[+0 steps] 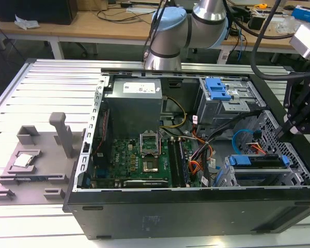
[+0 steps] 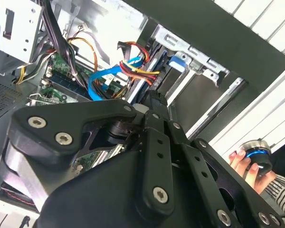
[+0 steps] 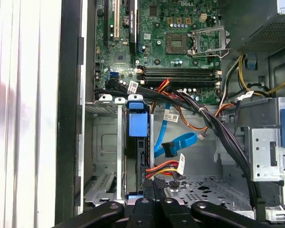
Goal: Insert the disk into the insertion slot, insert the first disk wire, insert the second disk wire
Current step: 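Insert the second disk wire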
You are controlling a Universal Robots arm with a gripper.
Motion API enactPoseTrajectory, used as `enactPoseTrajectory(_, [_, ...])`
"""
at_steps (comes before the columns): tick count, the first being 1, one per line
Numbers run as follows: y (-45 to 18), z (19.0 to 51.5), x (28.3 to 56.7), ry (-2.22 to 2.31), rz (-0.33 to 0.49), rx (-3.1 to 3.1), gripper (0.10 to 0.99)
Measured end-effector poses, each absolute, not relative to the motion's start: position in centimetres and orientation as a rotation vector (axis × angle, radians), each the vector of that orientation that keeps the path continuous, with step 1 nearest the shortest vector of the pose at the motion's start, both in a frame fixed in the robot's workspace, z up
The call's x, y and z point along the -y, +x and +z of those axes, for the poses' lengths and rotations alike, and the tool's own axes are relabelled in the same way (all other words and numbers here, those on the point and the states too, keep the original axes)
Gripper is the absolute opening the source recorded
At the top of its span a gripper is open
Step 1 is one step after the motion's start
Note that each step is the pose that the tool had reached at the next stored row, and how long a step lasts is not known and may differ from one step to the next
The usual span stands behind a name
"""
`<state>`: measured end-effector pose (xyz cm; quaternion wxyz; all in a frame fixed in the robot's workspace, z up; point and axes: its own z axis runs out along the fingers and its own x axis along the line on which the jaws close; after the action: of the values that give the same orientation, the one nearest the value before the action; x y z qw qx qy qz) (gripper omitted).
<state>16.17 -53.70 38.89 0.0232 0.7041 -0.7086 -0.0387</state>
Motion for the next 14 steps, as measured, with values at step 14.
enactPoseTrajectory(14, [15.38,38.89,53.7,2.18,-0.12,2.194,0.173])
